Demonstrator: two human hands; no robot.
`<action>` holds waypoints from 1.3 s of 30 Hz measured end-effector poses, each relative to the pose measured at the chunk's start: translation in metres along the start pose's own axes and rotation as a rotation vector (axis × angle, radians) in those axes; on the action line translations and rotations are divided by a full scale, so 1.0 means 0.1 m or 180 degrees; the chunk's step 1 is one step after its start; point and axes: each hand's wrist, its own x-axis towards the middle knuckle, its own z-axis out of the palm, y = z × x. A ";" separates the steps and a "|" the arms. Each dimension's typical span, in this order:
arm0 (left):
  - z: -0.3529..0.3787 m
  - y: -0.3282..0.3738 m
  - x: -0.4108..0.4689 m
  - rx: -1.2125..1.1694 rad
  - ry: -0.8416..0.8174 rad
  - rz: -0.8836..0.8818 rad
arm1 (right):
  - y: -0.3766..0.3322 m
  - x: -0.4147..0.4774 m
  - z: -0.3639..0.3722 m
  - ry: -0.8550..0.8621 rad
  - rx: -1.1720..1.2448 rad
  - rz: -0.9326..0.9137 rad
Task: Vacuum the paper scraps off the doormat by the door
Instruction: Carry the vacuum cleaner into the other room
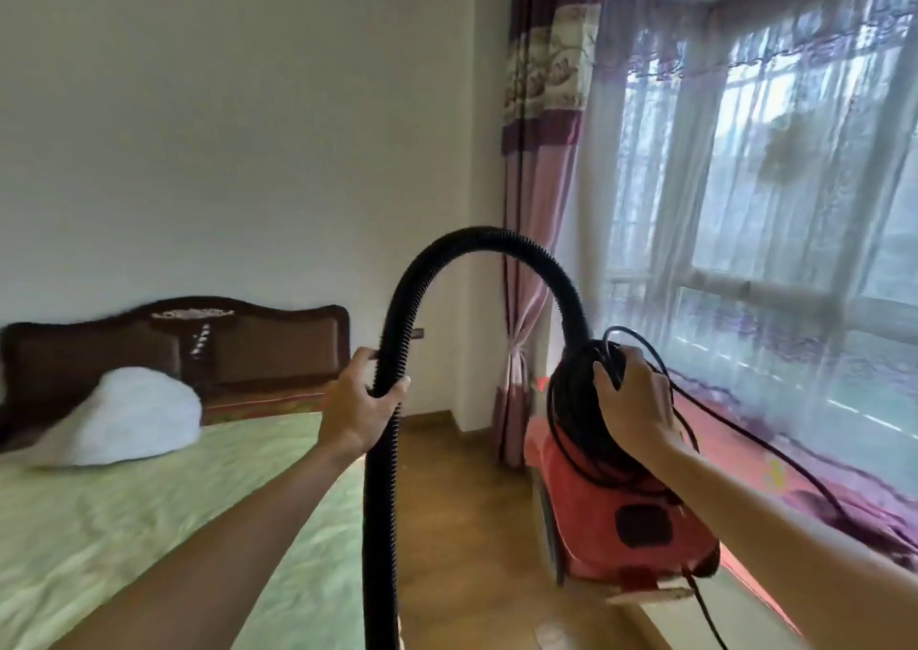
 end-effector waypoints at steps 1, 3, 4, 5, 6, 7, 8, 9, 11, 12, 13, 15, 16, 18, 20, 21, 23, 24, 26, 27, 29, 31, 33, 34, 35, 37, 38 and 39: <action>-0.20 -0.07 0.04 0.0110 0.0139 -0.0040 | -0.19 0.04 0.18 -0.0066 0.0105 -0.0058; -0.61 -0.22 0.09 0.0321 0.0392 -0.0121 | -0.54 0.07 0.53 -0.0203 0.0329 -0.0238; -0.82 -0.29 0.11 0.0412 0.0502 -0.0165 | -0.72 0.07 0.70 -0.0278 0.0458 -0.0330; -1.02 -0.38 0.13 0.0485 0.0599 -0.0219 | -0.90 0.07 0.87 -0.0380 0.0602 -0.0392; -1.22 -0.48 0.16 0.0573 0.0699 -0.0266 | -1.08 0.06 1.03 -0.0506 0.0736 -0.0430; -1.41 -0.58 0.18 0.0673 0.0821 -0.0308 | -1.25 0.06 1.19 -0.0634 0.0847 -0.0475; -1.59 -0.66 0.18 0.0775 0.0953 -0.0354 | -1.42 0.05 1.34 -0.0752 0.0935 -0.0532; -1.77 -0.75 0.17 0.0862 0.1092 -0.0413 | -1.58 0.04 1.50 -0.0871 0.1022 -0.0588; -2.10 -0.86 0.12 0.0971 0.1331 -0.0544 | -1.94 -0.02 1.78 -0.1098 0.1221 -0.0721; -2.26 -0.90 0.07 0.1022 0.1421 -0.0616 | -2.11 -0.06 1.91 -0.1201 0.1314 -0.0785; -2.42 -0.93 0.01 0.1092 0.1518 -0.0680 | -2.28 -0.12 2.03 -0.1303 0.1390 -0.0859; -2.73 -1.00 -0.16 0.1206 0.1710 -0.0779 | -2.60 -0.27 2.25 -0.1502 0.1526 -0.1058; -2.90 -1.04 -0.25 0.1256 0.1797 -0.0835 | -2.76 -0.35 2.34 -0.1601 0.1590 -0.1157; -3.23 -1.09 -0.48 0.1445 0.1977 -0.0956 | -3.08 -0.54 2.51 -0.1806 0.1714 -0.1337; -3.55 -1.12 -0.74 0.1586 0.2244 -0.1036 | -3.39 -0.78 2.64 -0.2048 0.1837 -0.1507; -3.70 -1.10 -0.87 0.1608 0.2367 -0.1081 | -3.56 -0.90 2.69 -0.2158 0.1899 -0.1597; -3.98 -1.05 -1.17 0.1673 0.2571 -0.1241 | -3.87 -1.20 2.78 -0.2366 0.2024 -0.1803; -4.10 -1.02 -1.30 0.1711 0.2630 -0.1296 | -4.00 -1.33 2.81 -0.2445 0.2083 -0.1885; -4.37 -0.96 -1.57 0.1893 0.2770 -0.1417 | -4.27 -1.62 2.84 -0.2620 0.2232 -0.2022; -4.51 -0.91 -1.73 0.1996 0.2843 -0.1464 | -4.41 -1.79 2.85 -0.2706 0.2312 -0.2081; -4.81 -0.84 -2.03 0.2112 0.3016 -0.1546 | -4.70 -2.12 2.87 -0.2887 0.2448 -0.2192; -5.10 -0.79 -2.32 0.2201 0.3181 -0.1622 | -5.00 -2.47 2.88 -0.3052 0.2525 -0.2330; -5.36 -0.75 -2.59 0.2310 0.3341 -0.1675 | -5.28 -2.82 2.88 -0.3194 0.2569 -0.2453; -5.49 -0.75 -2.73 0.2332 0.3416 -0.1706 | -5.41 -3.00 2.87 -0.3271 0.2597 -0.2509; -5.62 -0.75 -2.88 0.2353 0.3480 -0.1745 | -5.54 -3.19 2.86 -0.3347 0.2623 -0.2554; -5.90 -0.75 -3.15 0.2445 0.3565 -0.1831 | -5.81 -3.56 2.82 -0.3487 0.2702 -0.2596; -6.05 -0.75 -3.26 0.2502 0.3599 -0.1860 | -5.95 -3.74 2.80 -0.3544 0.2747 -0.2599; -6.20 -0.75 -3.38 0.2559 0.3637 -0.1875 | -6.08 -3.92 2.78 -0.3591 0.2782 -0.2601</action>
